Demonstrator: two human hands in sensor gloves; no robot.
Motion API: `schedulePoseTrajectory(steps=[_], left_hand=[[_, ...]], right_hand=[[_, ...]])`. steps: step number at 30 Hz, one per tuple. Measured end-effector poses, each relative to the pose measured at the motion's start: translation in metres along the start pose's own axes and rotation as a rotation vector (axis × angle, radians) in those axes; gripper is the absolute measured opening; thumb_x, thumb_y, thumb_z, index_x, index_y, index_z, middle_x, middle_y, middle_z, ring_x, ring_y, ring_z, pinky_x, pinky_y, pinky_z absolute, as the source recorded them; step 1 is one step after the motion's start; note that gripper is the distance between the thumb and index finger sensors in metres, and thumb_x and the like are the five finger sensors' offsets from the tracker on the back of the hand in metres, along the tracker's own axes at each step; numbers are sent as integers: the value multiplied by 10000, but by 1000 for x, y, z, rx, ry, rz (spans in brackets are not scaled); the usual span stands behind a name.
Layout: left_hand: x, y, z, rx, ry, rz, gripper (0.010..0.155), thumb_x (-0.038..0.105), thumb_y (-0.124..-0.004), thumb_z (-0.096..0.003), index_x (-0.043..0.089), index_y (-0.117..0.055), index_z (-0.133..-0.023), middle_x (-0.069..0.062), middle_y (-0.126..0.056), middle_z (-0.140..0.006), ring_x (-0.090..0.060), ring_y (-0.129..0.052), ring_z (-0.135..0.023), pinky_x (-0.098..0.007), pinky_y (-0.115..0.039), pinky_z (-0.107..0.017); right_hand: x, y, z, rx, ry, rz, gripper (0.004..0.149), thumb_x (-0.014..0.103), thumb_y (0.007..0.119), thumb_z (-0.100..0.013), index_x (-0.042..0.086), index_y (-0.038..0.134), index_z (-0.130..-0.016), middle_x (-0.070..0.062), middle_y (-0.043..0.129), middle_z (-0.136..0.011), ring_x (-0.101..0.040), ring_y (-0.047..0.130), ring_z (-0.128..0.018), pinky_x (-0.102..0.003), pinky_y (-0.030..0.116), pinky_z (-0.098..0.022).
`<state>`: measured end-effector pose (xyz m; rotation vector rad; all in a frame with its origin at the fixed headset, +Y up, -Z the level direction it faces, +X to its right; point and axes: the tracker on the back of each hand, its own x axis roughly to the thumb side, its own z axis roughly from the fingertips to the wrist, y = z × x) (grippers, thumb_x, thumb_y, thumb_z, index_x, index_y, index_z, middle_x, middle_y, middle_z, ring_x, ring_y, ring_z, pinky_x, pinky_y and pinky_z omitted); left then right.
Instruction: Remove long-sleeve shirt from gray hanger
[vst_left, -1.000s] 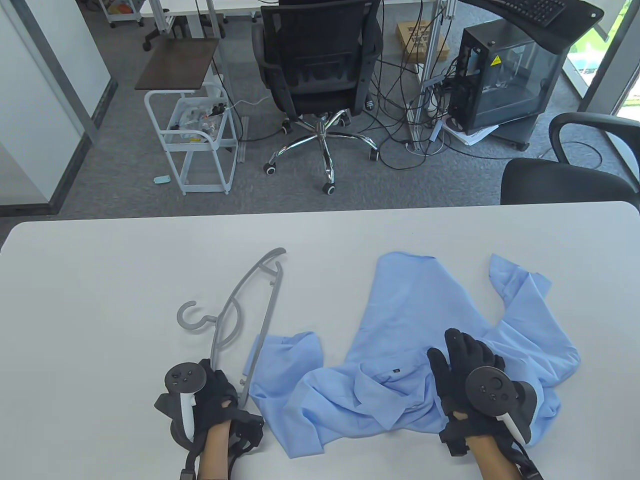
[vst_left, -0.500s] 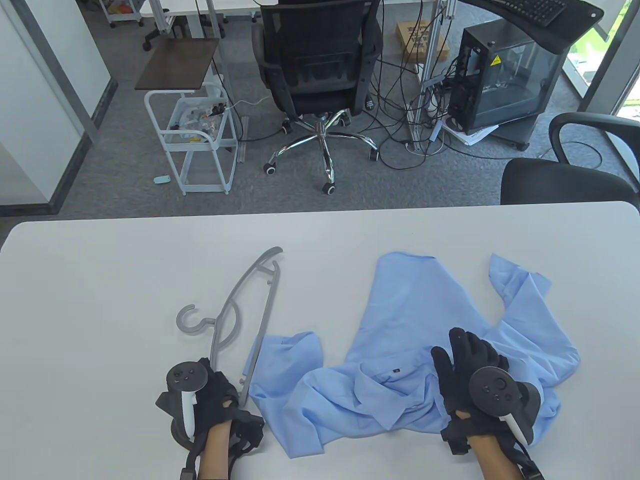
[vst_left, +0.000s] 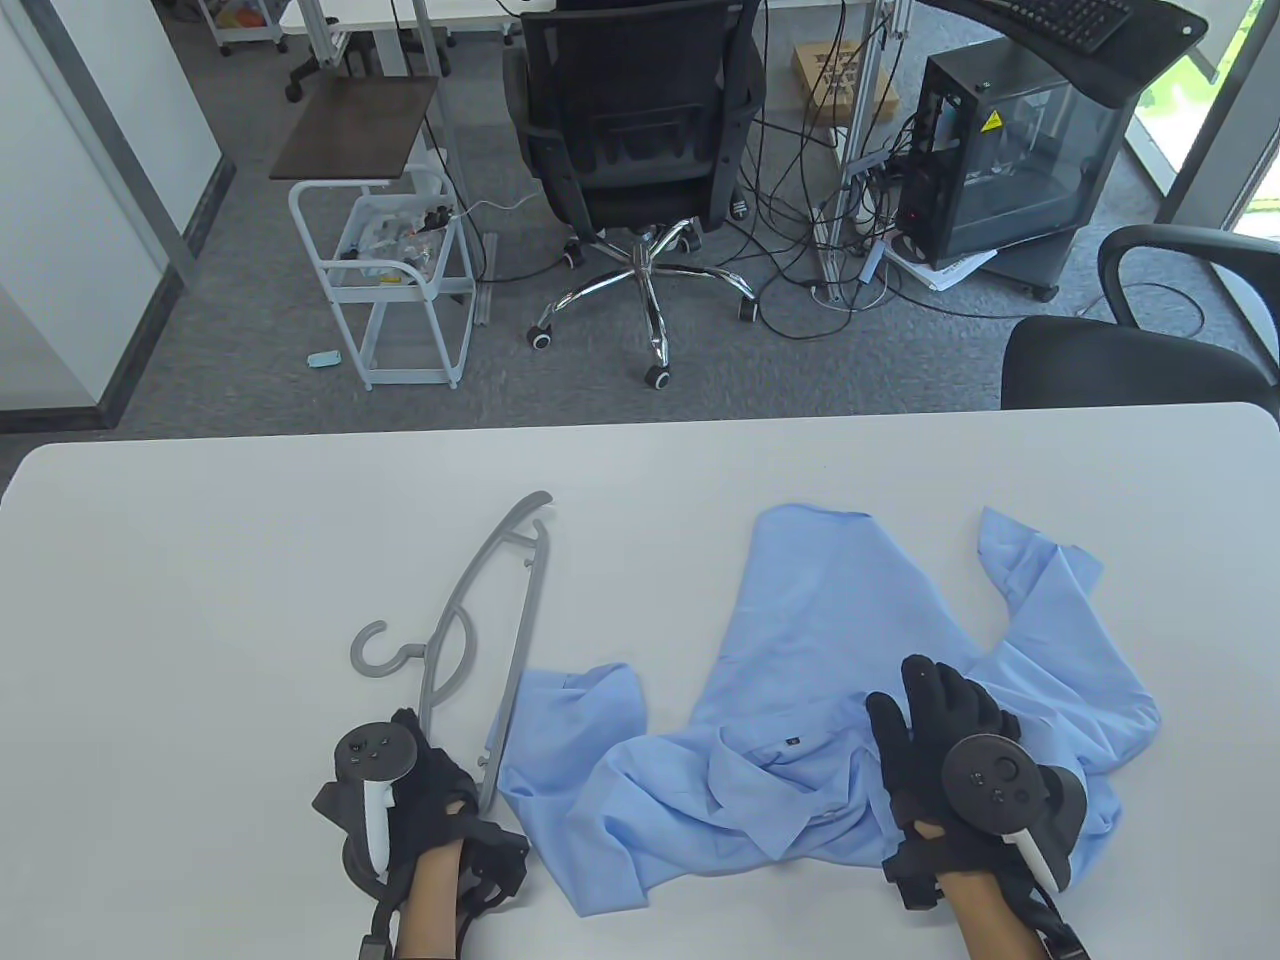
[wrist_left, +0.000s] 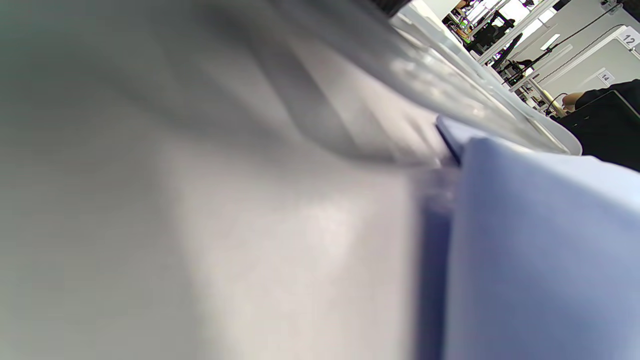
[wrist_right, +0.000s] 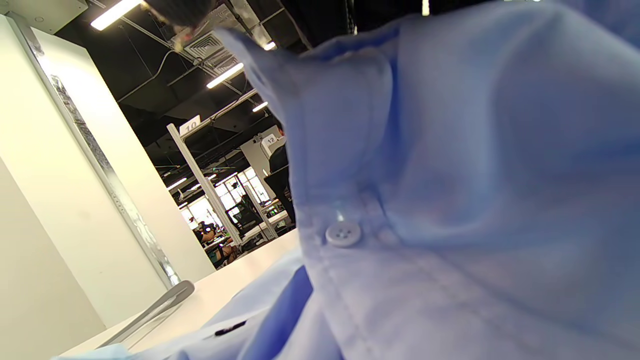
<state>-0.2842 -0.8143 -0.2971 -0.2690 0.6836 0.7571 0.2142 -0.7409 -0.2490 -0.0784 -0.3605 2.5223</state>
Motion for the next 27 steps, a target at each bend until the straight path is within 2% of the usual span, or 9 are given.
schedulePoseTrajectory(steps=[15, 18, 23, 27], left_hand=[[1, -1, 0, 14, -1, -6, 640, 325, -617, -600, 275, -298, -1153, -78, -9, -1182, -386, 78, -1088, -567, -16, -741], [5, 0, 4, 40, -43, -28, 665, 387, -634, -600, 253, -293, -1155, -137, -31, -1183, -460, 42, -1082, -604, -54, -757], [21, 2, 16, 149, -167, -161, 697, 444, -664, -582, 244, -320, -1154, -154, -87, -1190, -485, -11, -1084, -619, -91, -753], [30, 6, 27, 178, -233, -149, 767, 499, -715, -557, 228, -317, -1154, -150, -147, -1203, -489, -59, -1103, -630, -118, -762]], right_hand=[[-2, -3, -1, -10, 2, -17, 697, 516, 616, -652, 11, 546, -1127, -358, 562, -1086, -680, 505, -965, -850, 311, -593], [-3, -3, -1, -14, 2, -16, 700, 516, 621, -649, 11, 548, -1127, -357, 562, -1086, -685, 505, -962, -851, 311, -591], [-4, -5, -1, -26, 3, -15, 702, 520, 620, -648, 15, 544, -1128, -354, 559, -1088, -681, 504, -965, -849, 313, -594], [-4, -7, -1, -34, 5, -26, 701, 520, 620, -648, 15, 543, -1129, -355, 559, -1088, -678, 503, -968, -849, 313, -595]])
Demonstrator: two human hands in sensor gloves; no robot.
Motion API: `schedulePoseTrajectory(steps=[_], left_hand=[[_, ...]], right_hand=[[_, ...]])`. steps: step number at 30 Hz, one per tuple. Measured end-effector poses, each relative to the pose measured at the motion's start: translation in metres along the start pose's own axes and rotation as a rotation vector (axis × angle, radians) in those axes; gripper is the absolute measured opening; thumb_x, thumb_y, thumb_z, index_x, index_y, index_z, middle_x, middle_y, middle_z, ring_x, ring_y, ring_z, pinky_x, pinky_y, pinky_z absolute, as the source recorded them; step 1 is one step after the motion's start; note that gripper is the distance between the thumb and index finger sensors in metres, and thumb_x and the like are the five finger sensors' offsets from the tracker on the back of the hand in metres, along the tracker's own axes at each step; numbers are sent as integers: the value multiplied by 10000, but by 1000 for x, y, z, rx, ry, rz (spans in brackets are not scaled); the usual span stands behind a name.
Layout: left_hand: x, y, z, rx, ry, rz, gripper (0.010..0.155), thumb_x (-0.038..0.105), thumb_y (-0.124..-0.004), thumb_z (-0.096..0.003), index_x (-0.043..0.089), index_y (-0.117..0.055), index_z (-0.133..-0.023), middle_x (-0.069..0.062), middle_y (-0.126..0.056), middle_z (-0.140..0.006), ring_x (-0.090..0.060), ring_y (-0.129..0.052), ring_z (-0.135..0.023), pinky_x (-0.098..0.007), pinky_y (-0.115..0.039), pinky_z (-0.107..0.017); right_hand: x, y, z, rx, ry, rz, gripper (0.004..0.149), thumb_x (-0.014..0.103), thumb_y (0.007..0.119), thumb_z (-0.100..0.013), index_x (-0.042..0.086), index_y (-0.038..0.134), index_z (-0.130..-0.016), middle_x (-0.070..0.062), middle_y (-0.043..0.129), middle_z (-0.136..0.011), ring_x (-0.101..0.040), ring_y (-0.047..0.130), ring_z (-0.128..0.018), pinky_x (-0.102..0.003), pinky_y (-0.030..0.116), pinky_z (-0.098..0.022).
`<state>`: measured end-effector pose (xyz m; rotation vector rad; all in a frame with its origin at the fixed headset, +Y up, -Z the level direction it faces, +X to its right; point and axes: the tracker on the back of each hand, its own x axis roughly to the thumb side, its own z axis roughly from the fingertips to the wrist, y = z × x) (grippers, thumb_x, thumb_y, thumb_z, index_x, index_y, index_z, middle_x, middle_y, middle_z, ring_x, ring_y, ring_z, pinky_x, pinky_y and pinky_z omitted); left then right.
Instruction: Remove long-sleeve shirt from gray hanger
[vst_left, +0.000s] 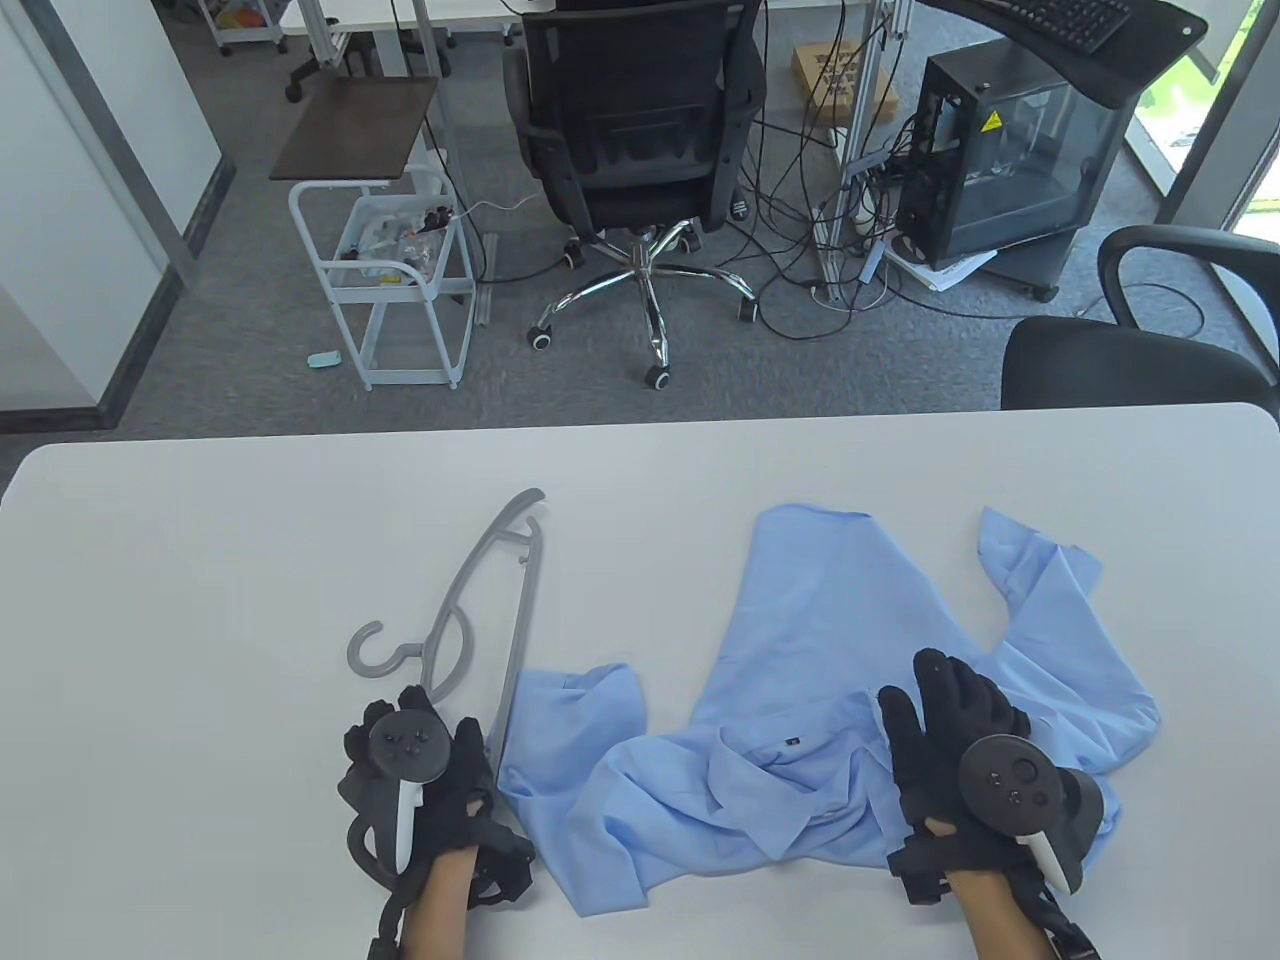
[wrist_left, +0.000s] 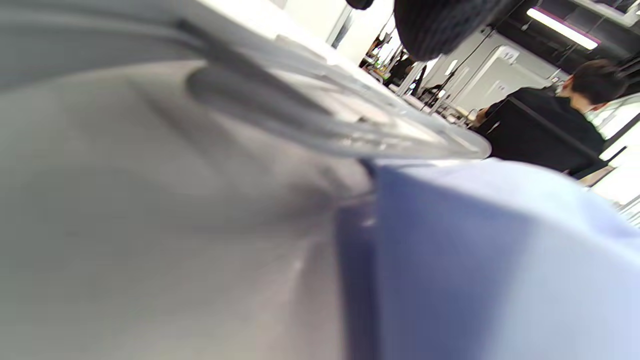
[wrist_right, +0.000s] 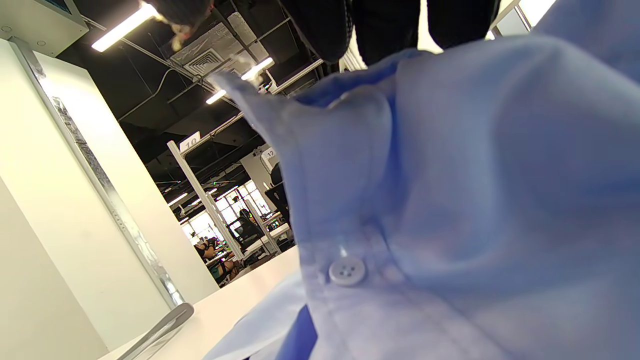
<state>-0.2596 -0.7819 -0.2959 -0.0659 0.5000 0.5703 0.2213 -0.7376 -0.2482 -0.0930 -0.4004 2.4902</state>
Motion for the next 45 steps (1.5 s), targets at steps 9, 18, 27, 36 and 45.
schedulePoseTrajectory(steps=[9, 18, 27, 36, 45], left_hand=[[17, 13, 22, 2, -205, 94, 839, 555, -755, -528, 218, -311, -1155, -150, -204, -1210, -491, -128, -1123, -636, -178, -778], [37, 14, 48, -51, -390, 121, 910, 602, -776, -504, 215, -279, -1160, -134, -245, -1221, -490, -196, -1141, -651, -226, -783], [45, 13, 63, -38, -507, 138, 939, 674, -773, -474, 230, -323, -1167, -120, -325, -1228, -493, -298, -1152, -676, -255, -779], [51, 11, 74, -41, -593, 171, 907, 669, -758, -483, 233, -349, -1165, -123, -377, -1219, -495, -350, -1147, -668, -303, -785], [58, -2, 77, -101, -642, 193, 889, 660, -753, -488, 235, -360, -1163, -125, -388, -1215, -503, -369, -1138, -661, -319, -787]], right_hand=[[0, 0, 1, 5, -6, -6, 704, 520, 617, -651, 13, 535, -1132, -354, 553, -1091, -677, 509, -967, -844, 334, -604], [1, -1, 1, 1, -9, -12, 693, 522, 619, -650, 42, 528, -1141, -341, 546, -1102, -664, 517, -975, -835, 357, -617], [0, 0, 1, -9, -10, 1, 704, 524, 627, -647, 58, 492, -1158, -334, 541, -1115, -648, 542, -985, -776, 409, -667], [1, 1, 2, -2, -23, -8, 737, 544, 626, -647, 51, 456, -1167, -333, 522, -1126, -630, 551, -997, -746, 443, -689], [0, 3, -1, 27, -44, -8, 779, 596, 624, -637, 72, 432, -1181, -294, 500, -1163, -625, 541, -1016, -754, 441, -694]])
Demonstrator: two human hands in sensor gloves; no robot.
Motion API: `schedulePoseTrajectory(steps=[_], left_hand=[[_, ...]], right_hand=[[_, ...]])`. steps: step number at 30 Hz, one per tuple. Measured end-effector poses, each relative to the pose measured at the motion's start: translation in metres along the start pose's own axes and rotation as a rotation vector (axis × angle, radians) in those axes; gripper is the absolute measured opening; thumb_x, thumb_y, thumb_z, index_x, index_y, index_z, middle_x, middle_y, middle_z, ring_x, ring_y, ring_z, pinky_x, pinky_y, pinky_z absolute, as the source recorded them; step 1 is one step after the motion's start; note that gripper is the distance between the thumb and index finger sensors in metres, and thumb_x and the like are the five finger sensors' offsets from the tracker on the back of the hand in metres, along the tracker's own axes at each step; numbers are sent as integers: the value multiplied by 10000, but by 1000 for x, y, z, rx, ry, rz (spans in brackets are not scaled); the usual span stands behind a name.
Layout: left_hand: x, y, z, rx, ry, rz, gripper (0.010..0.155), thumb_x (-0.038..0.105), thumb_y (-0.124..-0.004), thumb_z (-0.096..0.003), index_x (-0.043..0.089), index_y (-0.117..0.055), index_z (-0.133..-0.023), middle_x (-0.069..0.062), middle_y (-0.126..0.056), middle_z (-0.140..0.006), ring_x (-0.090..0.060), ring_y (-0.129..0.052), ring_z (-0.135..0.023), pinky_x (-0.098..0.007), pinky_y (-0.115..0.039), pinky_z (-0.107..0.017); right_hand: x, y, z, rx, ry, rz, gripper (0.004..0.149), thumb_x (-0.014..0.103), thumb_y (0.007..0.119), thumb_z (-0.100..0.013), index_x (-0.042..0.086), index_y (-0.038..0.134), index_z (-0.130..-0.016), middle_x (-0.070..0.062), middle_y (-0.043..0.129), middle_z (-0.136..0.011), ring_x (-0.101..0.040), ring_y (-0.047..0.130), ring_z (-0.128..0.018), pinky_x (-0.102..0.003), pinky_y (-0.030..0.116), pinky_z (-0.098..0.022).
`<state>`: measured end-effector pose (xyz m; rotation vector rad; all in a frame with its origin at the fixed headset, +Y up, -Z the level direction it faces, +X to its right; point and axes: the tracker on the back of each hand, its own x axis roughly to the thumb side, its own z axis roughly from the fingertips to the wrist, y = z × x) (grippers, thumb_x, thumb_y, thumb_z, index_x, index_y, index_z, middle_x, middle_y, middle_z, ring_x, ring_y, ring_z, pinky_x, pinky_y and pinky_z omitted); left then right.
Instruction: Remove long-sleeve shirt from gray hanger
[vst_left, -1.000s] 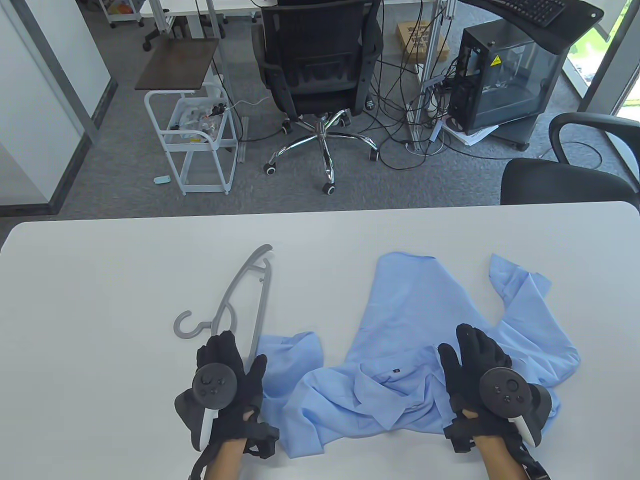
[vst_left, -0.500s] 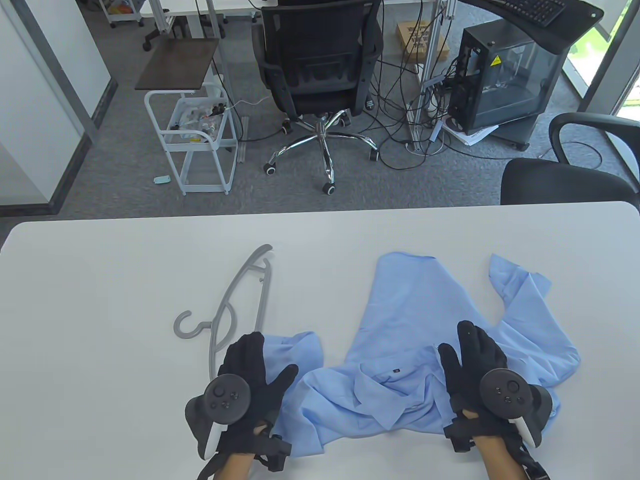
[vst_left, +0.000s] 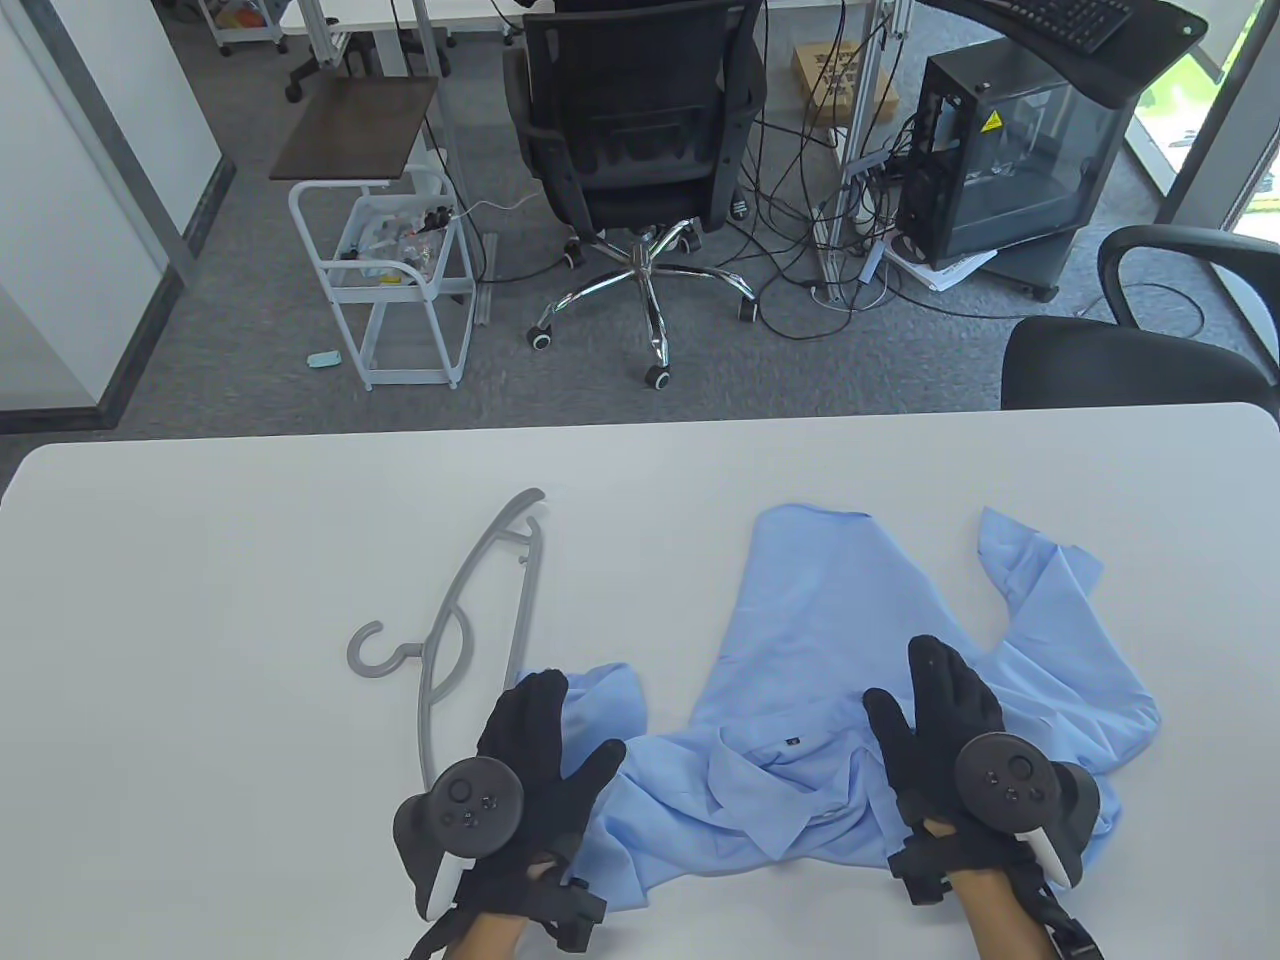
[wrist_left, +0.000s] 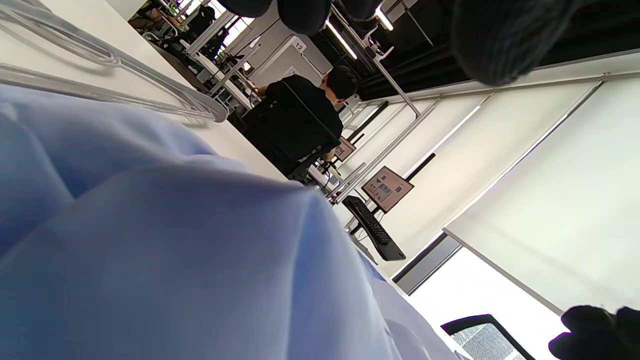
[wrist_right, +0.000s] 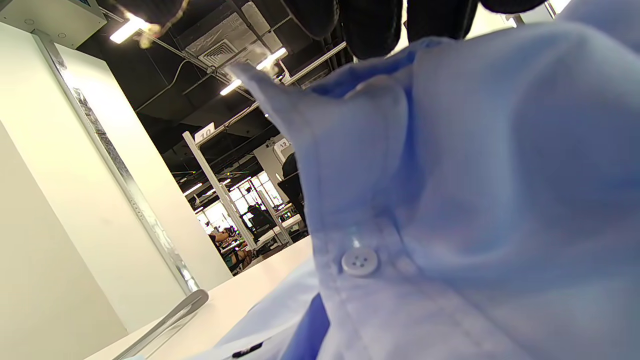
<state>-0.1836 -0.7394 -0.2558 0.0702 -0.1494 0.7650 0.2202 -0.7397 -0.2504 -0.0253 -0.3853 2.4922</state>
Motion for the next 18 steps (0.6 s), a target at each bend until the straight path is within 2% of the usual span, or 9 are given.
schedulePoseTrajectory(steps=[12, 18], left_hand=[[7, -5, 4, -2, -52, -4, 868, 651, -741, -494, 238, -370, -1162, -122, -400, -1213, -504, -379, -1134, -659, -323, -786], [10, -7, 5, 13, -74, -6, 850, 650, -732, -495, 249, -382, -1159, -112, -413, -1213, -499, -387, -1136, -657, -321, -788]], right_hand=[[3, 3, 3, 12, -23, -16, 782, 604, 619, -636, 82, 426, -1184, -300, 467, -1173, -634, 504, -1029, -767, 405, -694], [1, 3, 2, 39, -20, -119, 796, 624, 609, -635, 85, 419, -1189, -287, 449, -1185, -641, 481, -1035, -760, 380, -704]])
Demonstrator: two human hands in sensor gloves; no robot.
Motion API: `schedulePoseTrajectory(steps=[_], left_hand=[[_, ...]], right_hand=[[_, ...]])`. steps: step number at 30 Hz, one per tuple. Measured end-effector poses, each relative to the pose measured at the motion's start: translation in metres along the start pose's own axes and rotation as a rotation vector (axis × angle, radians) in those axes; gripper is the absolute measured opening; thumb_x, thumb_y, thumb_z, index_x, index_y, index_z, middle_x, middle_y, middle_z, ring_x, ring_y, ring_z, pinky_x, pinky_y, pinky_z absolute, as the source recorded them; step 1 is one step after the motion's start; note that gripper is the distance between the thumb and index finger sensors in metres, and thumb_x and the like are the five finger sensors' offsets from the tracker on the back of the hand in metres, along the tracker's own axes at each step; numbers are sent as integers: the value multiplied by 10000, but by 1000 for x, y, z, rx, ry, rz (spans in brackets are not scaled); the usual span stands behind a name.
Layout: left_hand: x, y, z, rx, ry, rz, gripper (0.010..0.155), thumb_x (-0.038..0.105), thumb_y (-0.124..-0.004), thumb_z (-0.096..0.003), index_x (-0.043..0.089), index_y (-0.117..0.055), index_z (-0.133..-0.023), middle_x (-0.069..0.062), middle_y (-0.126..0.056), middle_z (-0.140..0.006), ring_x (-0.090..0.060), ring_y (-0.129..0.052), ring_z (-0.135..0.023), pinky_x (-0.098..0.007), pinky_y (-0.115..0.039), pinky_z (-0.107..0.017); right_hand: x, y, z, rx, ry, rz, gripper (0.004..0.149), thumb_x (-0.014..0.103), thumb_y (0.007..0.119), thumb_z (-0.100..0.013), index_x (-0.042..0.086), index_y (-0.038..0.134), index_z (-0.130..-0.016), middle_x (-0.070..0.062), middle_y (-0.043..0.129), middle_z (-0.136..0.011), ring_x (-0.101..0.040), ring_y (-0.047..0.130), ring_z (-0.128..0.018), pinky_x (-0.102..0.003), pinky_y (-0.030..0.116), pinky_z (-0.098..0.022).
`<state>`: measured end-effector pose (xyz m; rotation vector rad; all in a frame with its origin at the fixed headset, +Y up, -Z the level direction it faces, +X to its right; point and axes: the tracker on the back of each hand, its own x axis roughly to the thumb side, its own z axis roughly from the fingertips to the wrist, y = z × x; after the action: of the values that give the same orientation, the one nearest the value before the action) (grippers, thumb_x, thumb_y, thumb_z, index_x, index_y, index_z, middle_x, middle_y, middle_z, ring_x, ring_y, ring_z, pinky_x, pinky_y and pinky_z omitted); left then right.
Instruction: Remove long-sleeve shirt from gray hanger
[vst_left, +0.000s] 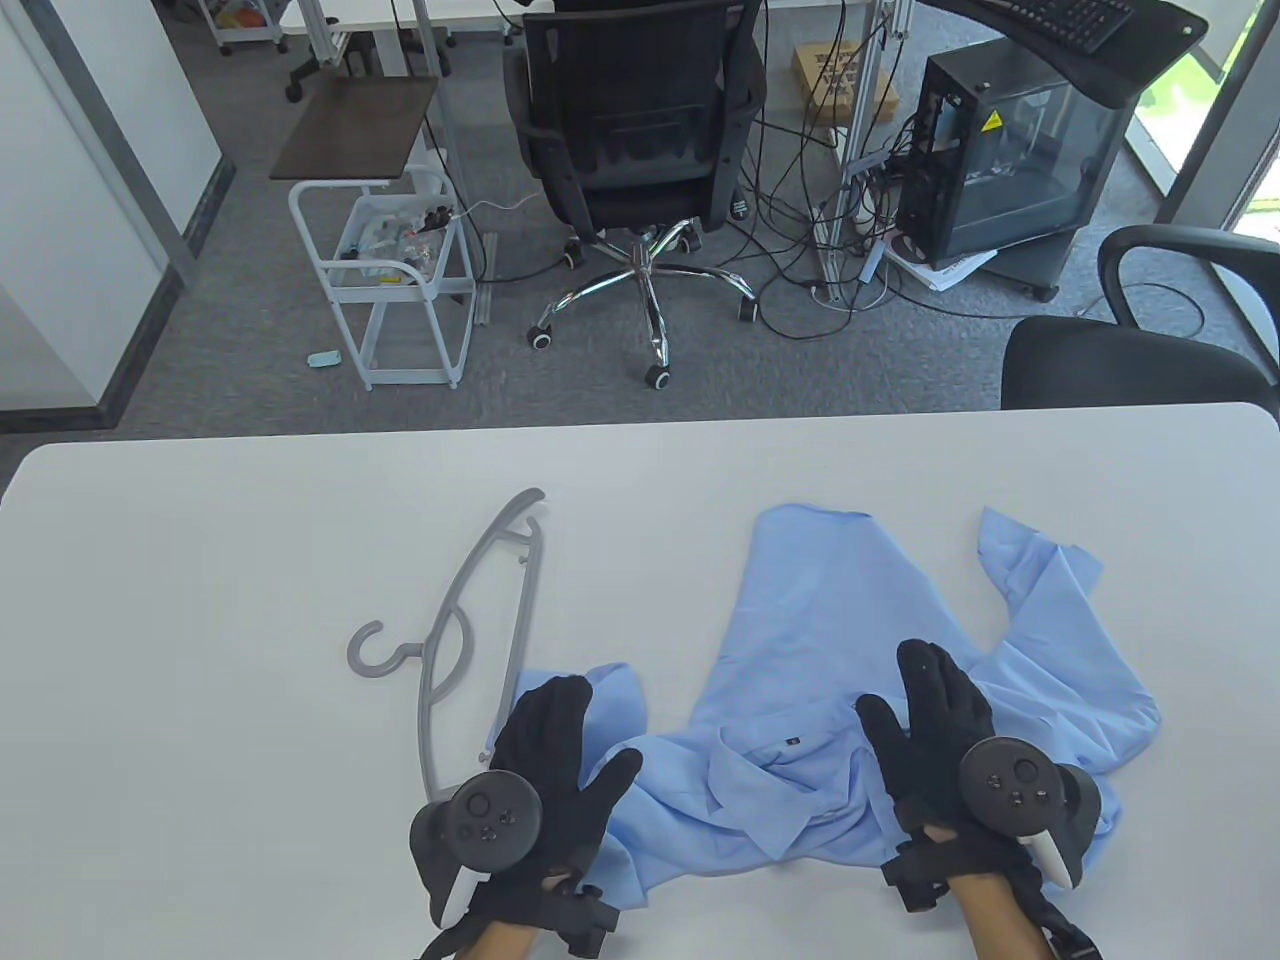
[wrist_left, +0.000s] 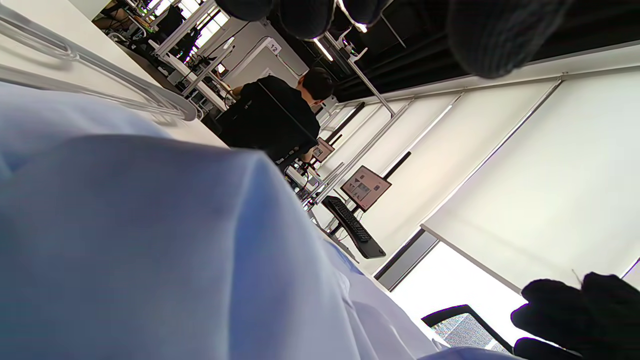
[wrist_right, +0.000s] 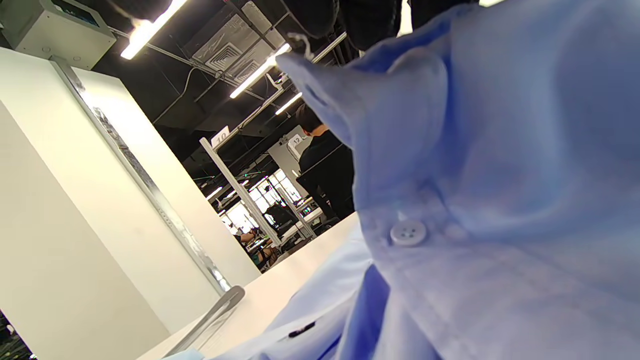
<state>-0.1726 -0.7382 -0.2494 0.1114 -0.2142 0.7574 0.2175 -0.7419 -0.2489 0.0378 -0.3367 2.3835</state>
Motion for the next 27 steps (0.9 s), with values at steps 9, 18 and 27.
schedulePoseTrajectory(steps=[9, 18, 27], left_hand=[[5, -6, 2, -14, -45, -32, 842, 650, -725, -496, 253, -387, -1158, -111, -412, -1213, -496, -390, -1136, -651, -331, -793], [11, -10, 4, -29, -79, -68, 843, 649, -722, -496, 257, -382, -1159, -115, -400, -1216, -501, -378, -1137, -651, -329, -794], [13, -9, 4, -33, -85, -74, 835, 648, -721, -497, 269, -383, -1161, -118, -398, -1216, -503, -373, -1137, -652, -327, -794]], right_hand=[[4, 2, 1, 18, -45, 19, 822, 666, 595, -624, 101, 416, -1194, -282, 450, -1191, -600, 477, -1067, -741, 367, -724], [6, 3, 2, 20, -93, -19, 837, 686, 590, -617, 110, 413, -1198, -272, 448, -1199, -589, 484, -1077, -729, 391, -738], [10, 5, 3, 17, -119, -5, 816, 682, 605, -610, 131, 459, -1194, -253, 527, -1192, -575, 494, -1093, -737, 384, -733]])
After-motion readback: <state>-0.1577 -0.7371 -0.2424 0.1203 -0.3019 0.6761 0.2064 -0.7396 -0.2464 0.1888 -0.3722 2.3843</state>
